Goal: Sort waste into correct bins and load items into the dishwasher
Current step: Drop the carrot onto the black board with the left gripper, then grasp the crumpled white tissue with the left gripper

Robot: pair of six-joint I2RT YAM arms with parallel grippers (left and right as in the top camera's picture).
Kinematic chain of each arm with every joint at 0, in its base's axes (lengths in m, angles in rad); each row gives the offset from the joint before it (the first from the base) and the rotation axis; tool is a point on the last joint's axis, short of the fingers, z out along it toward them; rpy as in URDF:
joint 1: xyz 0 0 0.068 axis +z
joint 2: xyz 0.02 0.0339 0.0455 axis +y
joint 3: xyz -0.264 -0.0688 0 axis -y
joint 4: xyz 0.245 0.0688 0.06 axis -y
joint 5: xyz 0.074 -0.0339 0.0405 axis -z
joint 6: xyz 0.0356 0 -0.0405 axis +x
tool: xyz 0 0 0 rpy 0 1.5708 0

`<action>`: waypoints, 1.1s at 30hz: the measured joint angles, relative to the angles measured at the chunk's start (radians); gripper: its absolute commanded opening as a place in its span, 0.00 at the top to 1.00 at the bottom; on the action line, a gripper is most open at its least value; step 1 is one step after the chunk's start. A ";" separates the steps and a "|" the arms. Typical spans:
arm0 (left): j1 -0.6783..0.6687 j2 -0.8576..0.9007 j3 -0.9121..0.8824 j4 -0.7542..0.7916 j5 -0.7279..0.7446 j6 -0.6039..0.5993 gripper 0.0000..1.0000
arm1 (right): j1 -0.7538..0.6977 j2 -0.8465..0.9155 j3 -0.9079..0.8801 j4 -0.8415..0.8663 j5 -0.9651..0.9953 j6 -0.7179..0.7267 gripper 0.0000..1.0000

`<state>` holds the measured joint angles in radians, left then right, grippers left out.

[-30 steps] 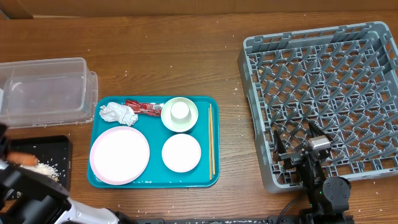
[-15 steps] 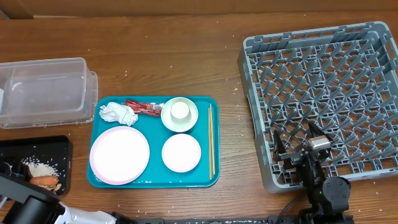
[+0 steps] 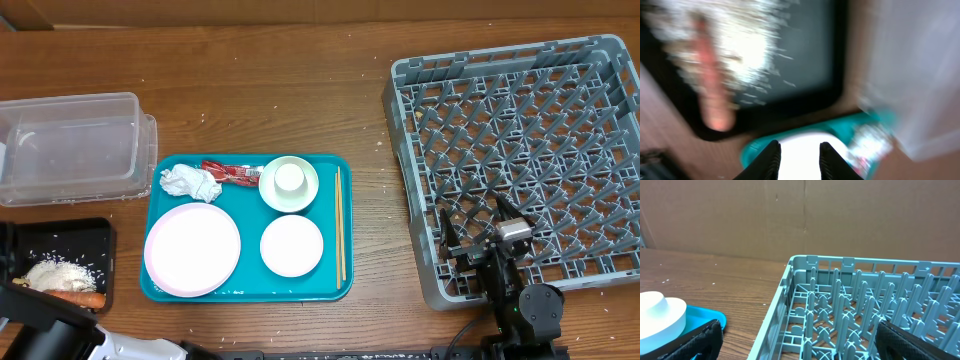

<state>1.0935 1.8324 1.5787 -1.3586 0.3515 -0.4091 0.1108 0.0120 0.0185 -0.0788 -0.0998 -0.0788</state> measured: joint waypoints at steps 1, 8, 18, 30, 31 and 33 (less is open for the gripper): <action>-0.006 -0.002 0.026 -0.017 0.054 0.024 0.65 | 0.000 0.000 0.000 -0.001 0.000 0.000 0.00; -0.283 -0.061 0.055 -0.090 0.211 0.153 0.59 | 0.000 0.000 0.000 0.000 0.000 0.000 0.00; -0.947 -0.063 0.057 0.135 -0.189 -0.008 0.14 | 0.000 0.000 0.000 -0.001 0.000 0.000 0.00; -1.004 0.130 0.058 0.146 -0.425 -0.280 0.29 | 0.000 0.000 0.000 -0.001 0.000 0.000 0.00; -1.006 0.144 0.058 0.143 -0.441 -0.296 0.29 | 0.000 0.000 0.000 -0.001 0.000 0.000 0.00; -1.009 0.177 0.058 0.130 -0.475 -0.327 0.34 | 0.000 0.000 0.000 0.000 0.000 0.000 0.00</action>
<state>0.0845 2.0090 1.6371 -1.2282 -0.1234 -0.7357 0.1108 0.0120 0.0185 -0.0792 -0.1001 -0.0784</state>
